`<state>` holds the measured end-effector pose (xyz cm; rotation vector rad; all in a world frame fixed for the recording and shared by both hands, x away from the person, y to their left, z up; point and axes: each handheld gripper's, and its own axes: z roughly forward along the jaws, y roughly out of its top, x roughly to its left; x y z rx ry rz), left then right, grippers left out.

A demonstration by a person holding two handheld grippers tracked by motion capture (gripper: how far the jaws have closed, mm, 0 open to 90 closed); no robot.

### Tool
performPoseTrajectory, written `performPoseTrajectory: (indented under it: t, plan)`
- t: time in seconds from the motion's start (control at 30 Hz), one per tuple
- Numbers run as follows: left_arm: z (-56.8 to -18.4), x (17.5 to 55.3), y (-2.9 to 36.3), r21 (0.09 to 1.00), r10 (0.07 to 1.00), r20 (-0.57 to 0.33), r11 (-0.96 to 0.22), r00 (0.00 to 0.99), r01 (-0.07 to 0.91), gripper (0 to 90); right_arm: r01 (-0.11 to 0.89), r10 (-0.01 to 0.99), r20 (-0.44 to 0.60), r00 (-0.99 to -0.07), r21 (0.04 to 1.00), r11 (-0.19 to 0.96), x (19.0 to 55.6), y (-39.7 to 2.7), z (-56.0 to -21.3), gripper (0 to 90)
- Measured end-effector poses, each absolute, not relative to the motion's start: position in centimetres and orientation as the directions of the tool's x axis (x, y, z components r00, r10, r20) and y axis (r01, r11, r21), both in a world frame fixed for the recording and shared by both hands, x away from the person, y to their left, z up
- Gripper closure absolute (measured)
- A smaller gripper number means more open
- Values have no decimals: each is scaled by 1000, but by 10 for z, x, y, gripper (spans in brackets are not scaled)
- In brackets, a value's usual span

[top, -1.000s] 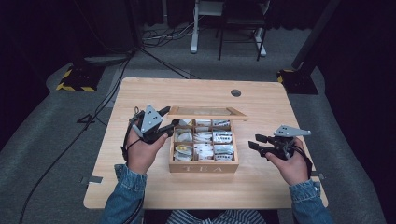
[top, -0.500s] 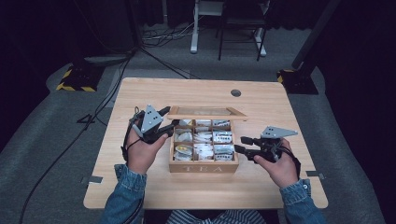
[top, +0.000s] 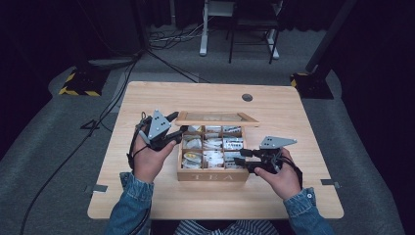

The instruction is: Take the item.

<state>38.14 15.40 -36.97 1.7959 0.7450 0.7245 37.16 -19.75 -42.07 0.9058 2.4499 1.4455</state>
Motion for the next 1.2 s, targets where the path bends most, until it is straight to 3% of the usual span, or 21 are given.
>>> performPoseTrajectory:
  t: [0.17, 0.53, 0.87, 1.2]
  plan:
    - [-370, 381, 154, 944, 766, 135, -293, 629, 154, 500, 405, 589, 121, -799, 832, 379, 376, -196, -429, 545]
    - [-370, 382, 154, 944, 765, 131, -290, 631, 155, 498, 445, 583, 139, -800, 790, 421, 378, -192, -441, 667]
    - [-370, 382, 154, 944, 765, 132, -290, 630, 155, 494, 441, 563, 118, -818, 757, 481, 376, -189, -446, 880]
    - [-370, 382, 154, 944, 764, 132, -291, 631, 155, 494, 400, 556, 86, -827, 784, 474, 373, -189, -439, 896]
